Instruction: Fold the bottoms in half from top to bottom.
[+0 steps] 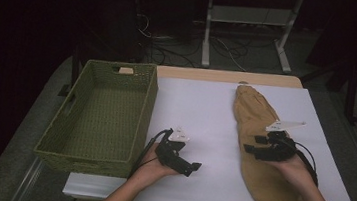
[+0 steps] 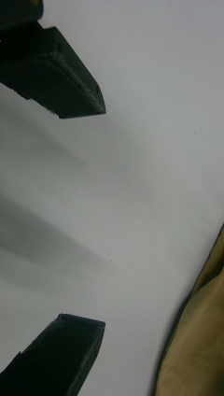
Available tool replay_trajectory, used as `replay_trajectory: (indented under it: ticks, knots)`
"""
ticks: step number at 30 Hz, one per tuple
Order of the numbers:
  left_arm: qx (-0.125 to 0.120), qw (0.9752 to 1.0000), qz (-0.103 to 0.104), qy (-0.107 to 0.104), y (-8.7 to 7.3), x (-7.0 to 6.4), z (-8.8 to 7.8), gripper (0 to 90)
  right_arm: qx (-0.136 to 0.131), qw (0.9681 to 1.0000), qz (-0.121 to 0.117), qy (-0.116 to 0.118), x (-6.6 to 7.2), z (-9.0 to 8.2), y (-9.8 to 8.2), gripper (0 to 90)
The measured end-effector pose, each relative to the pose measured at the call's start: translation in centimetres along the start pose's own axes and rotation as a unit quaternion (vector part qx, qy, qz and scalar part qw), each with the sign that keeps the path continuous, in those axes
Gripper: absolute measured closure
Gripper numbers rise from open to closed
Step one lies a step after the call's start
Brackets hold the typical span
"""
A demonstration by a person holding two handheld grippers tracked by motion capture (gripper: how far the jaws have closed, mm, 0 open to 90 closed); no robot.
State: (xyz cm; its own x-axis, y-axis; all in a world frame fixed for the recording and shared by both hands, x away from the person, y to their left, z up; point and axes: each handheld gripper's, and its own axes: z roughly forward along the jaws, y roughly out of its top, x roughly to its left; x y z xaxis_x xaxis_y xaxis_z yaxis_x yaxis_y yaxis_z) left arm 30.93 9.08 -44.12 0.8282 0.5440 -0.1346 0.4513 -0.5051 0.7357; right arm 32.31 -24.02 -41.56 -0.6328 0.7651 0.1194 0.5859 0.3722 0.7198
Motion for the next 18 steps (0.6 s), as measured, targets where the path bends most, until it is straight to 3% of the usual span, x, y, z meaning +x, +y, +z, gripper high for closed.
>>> replay_trajectory:
  ticks: [9, 18]
  knots:
    - [-0.002, 1.0000, 0.001, 0.002, 0.1, 0.0, -0.2, 0.1, 0.004, 1.0000, -0.001, 0.002, 0.2, 2.0, 1.9, 49.9]
    - [-0.003, 1.0000, -0.001, 0.001, 0.1, 0.1, -0.1, 0.1, 0.016, 0.9997, -0.017, 0.003, 0.6, 4.0, 3.2, 58.7]
